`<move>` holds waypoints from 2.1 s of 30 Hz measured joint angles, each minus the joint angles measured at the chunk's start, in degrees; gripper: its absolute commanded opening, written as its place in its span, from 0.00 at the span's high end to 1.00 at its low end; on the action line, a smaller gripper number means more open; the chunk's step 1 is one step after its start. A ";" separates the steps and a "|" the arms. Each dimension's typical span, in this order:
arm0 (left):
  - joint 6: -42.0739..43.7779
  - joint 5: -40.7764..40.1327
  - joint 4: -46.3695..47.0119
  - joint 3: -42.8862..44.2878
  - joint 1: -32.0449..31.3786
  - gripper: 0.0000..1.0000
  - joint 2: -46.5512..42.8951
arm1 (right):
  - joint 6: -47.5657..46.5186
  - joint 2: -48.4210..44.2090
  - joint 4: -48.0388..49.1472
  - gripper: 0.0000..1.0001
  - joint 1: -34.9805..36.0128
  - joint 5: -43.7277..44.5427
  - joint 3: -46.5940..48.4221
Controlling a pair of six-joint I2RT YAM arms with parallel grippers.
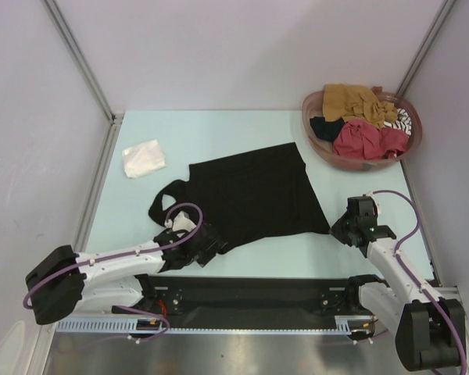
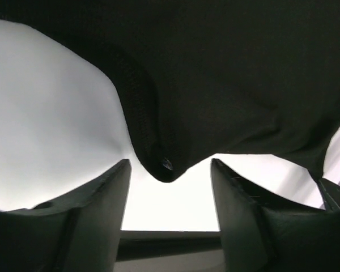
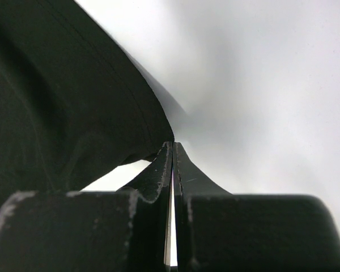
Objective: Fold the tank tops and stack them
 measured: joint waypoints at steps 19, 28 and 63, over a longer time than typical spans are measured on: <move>-5.07 1.20 3.89 -0.66 -0.63 0.99 3.93 | -0.02 0.02 0.00 1.00 -0.39 -0.33 0.00; -5.44 0.72 5.73 -2.38 -1.07 1.00 3.78 | -0.20 -0.24 -0.09 1.00 -0.57 -0.31 0.00; -9.99 0.33 5.14 -3.28 -4.46 0.68 2.64 | -0.94 -0.31 -1.42 1.00 -0.72 0.13 0.42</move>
